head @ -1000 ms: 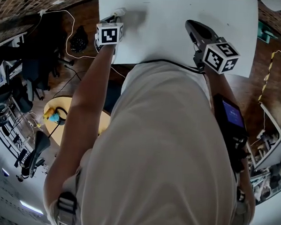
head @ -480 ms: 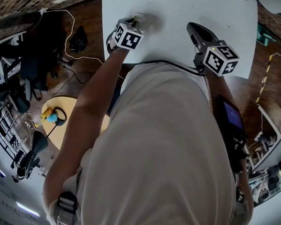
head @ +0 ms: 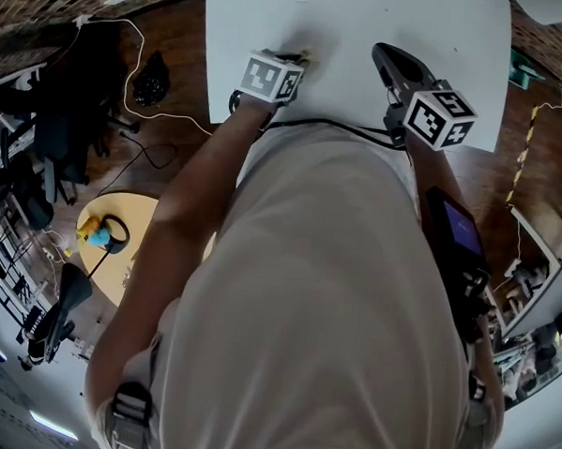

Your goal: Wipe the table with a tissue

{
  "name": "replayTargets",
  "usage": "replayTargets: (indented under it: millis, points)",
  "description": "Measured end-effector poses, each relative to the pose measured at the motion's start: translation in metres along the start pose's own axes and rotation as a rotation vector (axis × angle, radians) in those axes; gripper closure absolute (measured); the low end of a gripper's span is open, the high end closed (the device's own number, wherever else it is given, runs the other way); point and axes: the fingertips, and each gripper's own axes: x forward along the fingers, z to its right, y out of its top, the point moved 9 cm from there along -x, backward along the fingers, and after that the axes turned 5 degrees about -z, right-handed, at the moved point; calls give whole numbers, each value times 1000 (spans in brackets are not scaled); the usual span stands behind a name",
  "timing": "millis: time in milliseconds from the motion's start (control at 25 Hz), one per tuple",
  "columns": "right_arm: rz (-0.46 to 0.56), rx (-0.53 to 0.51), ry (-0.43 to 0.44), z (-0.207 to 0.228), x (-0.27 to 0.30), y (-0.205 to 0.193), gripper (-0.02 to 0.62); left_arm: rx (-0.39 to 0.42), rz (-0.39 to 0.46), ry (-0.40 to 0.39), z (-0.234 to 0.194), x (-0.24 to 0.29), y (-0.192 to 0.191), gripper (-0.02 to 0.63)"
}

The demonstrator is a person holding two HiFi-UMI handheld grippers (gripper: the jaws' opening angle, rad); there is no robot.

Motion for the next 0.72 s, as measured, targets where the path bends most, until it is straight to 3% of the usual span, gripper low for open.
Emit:
replayTargets:
  millis: [120,400,480,600,720]
  points:
    - [4,5,-12,1,0,-1,588,-19,60,-43,12,-6,-17,547]
    - [9,24,-21,-6,2,-8,588,-56,185,27,-2,-31,-43,546]
    - [-3,17,-24,-8,3,-9,588,-91,221,17,-9,-36,-45,546]
    - [-25,-33,-48,-7,1,-6,588,-188,278,-26,-17,-30,-52,546]
    - [-30,-104,-36,-15,15,-1,588,-170,306,11,-28,-44,-44,546]
